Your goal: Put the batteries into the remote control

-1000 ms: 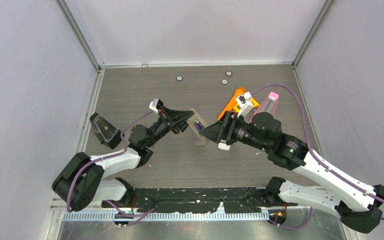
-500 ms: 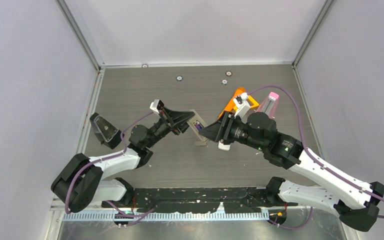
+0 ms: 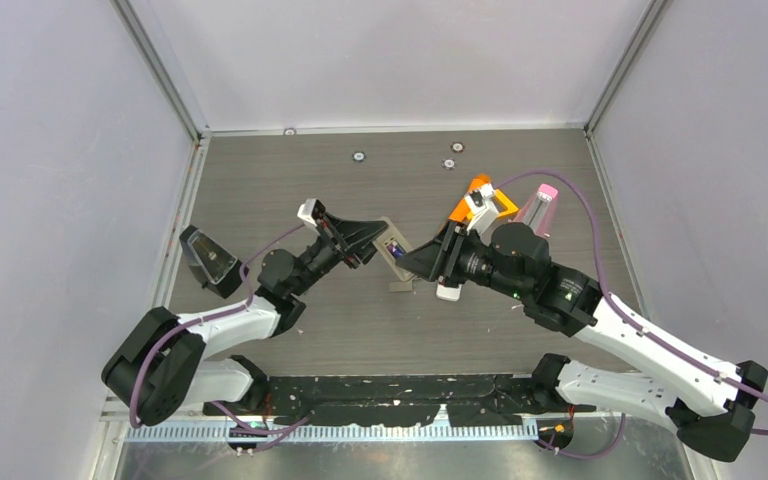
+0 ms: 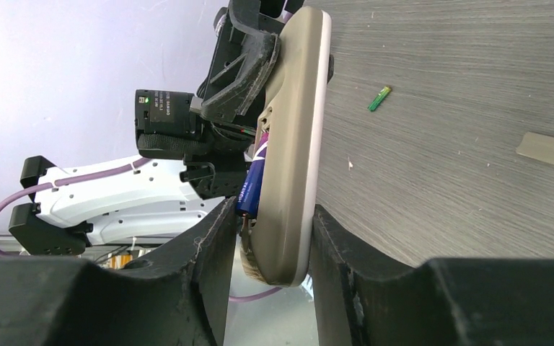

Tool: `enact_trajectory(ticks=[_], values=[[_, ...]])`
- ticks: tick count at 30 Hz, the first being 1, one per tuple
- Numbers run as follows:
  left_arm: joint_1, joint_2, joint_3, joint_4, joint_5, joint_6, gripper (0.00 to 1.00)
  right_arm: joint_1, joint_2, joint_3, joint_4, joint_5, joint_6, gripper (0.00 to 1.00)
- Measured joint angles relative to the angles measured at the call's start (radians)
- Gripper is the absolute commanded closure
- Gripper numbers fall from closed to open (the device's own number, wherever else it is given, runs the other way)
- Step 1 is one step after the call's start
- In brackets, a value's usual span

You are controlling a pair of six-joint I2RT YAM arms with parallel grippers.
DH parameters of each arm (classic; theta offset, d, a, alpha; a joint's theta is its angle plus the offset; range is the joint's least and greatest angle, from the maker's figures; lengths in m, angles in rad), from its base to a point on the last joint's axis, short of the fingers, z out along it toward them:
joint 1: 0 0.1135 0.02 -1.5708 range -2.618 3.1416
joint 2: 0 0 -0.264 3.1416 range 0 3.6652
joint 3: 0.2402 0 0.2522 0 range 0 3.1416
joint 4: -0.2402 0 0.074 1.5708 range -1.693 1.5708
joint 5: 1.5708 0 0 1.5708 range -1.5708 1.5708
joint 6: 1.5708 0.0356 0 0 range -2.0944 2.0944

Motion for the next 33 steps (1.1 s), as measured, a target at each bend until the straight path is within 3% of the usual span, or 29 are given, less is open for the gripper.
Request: enact_trajectory(ticks=[7, 17, 25, 33], values=[[0.0, -0.019, 0.0, -0.026, -0.016, 0.043, 1.0, 0.0, 0.013, -0.007, 0.006, -0.008, 0.021, 0.68], [0.0, -0.032, 0.0, -0.06, -0.044, 0.098, 1.0, 0.0, 0.064, -0.007, 0.004, -0.047, 0.036, 0.66], [0.0, -0.032, 0.0, -0.068, -0.048, 0.103, 1.0, 0.0, 0.07, -0.011, 0.006, -0.051, 0.041, 0.57], [-0.003, -0.032, 0.0, -0.09, -0.051, 0.116, 1.0, -0.005, 0.069, -0.041, 0.03, -0.053, 0.056, 0.54]])
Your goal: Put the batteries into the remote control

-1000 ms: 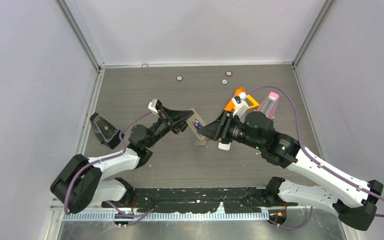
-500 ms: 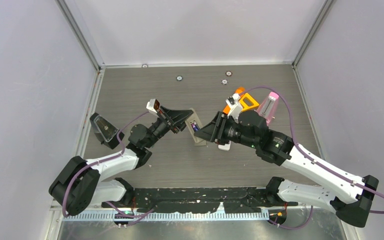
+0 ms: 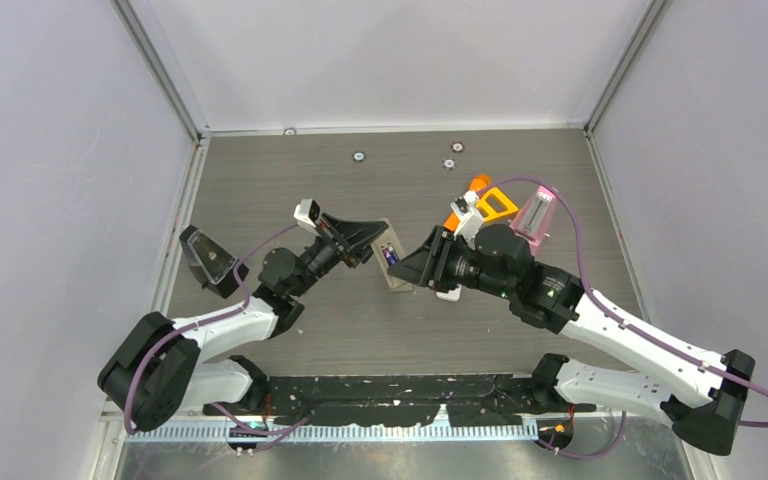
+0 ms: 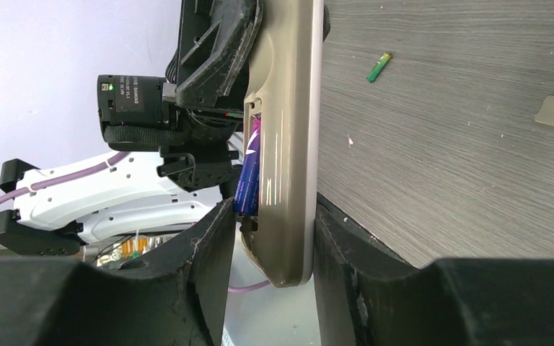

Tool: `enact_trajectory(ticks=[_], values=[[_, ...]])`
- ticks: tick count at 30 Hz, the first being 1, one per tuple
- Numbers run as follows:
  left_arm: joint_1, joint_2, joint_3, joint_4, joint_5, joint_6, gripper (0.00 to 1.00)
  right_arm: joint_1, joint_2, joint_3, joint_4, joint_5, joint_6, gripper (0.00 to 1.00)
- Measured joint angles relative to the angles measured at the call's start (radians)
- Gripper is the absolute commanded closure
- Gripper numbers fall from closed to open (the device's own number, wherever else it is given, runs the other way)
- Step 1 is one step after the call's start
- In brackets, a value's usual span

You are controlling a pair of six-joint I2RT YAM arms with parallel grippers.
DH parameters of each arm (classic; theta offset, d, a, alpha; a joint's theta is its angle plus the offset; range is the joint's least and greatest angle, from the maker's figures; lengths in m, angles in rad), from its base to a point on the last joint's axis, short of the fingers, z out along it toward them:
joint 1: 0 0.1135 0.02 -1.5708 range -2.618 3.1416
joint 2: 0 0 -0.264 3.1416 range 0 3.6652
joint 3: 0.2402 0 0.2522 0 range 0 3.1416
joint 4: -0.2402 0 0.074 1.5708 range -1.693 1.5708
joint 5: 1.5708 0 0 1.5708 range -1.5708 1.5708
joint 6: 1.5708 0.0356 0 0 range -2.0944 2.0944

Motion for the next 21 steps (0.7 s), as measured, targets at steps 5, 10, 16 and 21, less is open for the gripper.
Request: enact_trajectory(ticks=[5, 10, 16, 21], values=[[-0.026, -0.003, -0.001, -0.014, -0.003, 0.003, 1.0, -0.002, -0.012, -0.042, 0.047, 0.0, 0.011, 0.49], [-0.067, -0.005, -0.008, -0.015, 0.004, 0.005, 1.0, -0.001, 0.005, -0.067, 0.088, -0.006, 0.024, 0.46], [-0.078, -0.015, -0.017, -0.012, 0.006, 0.006, 1.0, -0.002, 0.006, -0.08, 0.105, -0.004, 0.035, 0.28], [-0.083, -0.039, -0.03, -0.006, 0.009, 0.007, 1.0, -0.005, -0.006, -0.103, 0.117, 0.002, 0.035, 0.12]])
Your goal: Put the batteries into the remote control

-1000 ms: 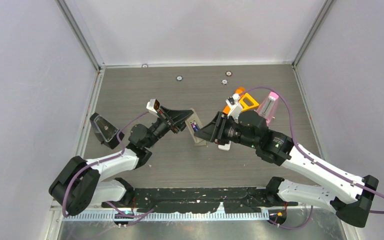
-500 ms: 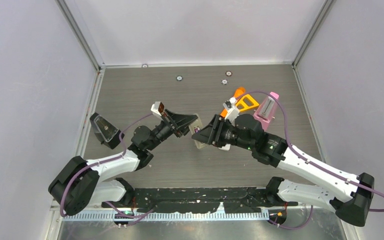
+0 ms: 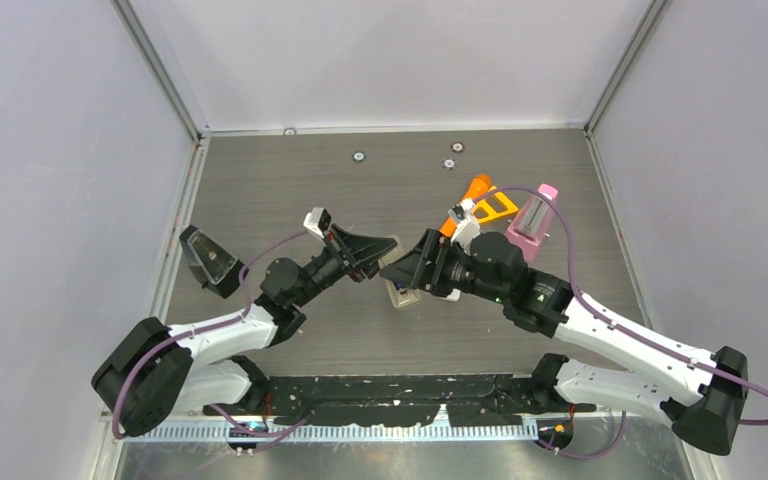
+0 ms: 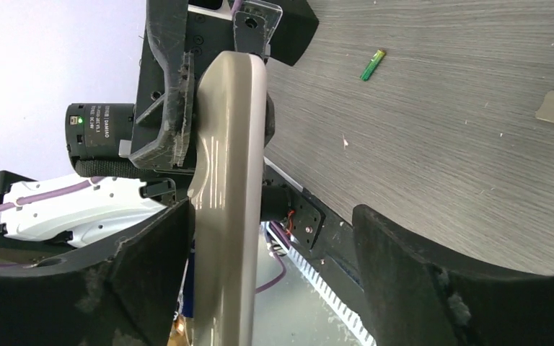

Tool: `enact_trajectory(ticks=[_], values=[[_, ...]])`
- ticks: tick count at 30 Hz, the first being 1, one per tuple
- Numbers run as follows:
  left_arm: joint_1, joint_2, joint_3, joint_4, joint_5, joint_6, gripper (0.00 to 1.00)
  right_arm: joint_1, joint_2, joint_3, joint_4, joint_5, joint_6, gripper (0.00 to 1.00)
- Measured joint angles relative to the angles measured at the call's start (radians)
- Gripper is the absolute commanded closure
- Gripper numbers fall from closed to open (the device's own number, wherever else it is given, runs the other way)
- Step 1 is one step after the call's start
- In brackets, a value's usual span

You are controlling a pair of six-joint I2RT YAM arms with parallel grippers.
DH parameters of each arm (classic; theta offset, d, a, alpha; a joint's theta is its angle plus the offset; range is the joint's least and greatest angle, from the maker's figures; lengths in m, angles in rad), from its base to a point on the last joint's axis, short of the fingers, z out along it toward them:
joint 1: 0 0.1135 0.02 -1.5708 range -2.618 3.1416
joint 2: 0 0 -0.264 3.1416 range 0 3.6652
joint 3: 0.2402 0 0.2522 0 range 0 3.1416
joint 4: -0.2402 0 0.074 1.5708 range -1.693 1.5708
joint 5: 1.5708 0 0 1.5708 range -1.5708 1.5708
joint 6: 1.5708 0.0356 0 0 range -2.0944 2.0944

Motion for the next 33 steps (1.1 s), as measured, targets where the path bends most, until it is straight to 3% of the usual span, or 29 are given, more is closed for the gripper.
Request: enact_trajectory(ticks=[6, 12, 33], values=[[-0.002, -0.003, -0.002, 0.02, 0.003, 0.002, 1.0, -0.01, -0.055, -0.01, 0.006, -0.006, -0.022, 0.07], [-0.002, -0.003, -0.003, 0.023, 0.003, 0.02, 1.0, -0.011, -0.145, -0.043, 0.021, -0.022, -0.032, 0.08], [-0.002, -0.036, -0.006, -0.01, 0.004, 0.049, 1.0, -0.012, -0.158, -0.088, 0.058, -0.081, -0.04, 0.44]])
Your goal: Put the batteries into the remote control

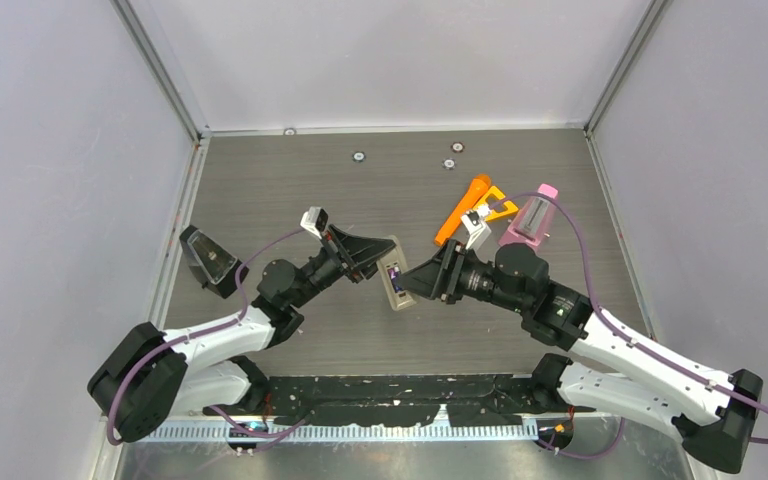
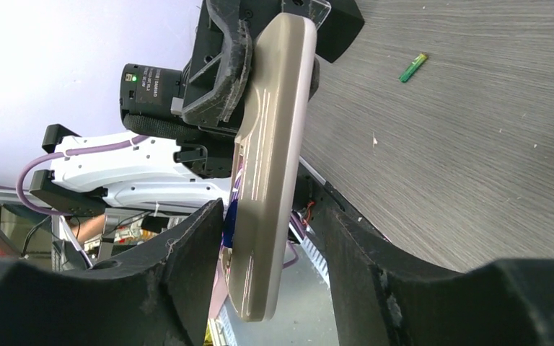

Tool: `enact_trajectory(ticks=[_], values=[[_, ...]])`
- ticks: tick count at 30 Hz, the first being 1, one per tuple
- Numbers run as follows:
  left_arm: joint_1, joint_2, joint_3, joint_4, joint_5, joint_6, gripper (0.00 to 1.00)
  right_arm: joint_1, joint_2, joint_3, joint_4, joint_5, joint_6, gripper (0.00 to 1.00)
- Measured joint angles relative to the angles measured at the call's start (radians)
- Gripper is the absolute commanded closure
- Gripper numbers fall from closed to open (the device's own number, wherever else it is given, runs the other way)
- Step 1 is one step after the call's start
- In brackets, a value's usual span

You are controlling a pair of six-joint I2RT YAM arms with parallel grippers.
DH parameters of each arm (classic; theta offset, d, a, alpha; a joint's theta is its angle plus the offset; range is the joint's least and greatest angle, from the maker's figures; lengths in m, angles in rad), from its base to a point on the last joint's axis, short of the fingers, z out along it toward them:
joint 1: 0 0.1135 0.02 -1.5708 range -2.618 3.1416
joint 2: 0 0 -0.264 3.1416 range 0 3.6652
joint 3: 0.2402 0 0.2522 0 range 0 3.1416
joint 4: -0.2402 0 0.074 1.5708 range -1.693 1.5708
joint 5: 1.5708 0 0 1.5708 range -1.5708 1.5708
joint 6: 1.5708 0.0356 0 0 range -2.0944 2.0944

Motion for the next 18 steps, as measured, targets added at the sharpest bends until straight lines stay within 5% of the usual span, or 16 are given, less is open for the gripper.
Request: enact_trajectory(ticks=[18], values=[[0.014, 0.0, -0.004, -0.026, -0.013, 0.026, 1.0, -0.006, 0.087, 0.0, 0.082, -0.051, 0.038, 0.86]])
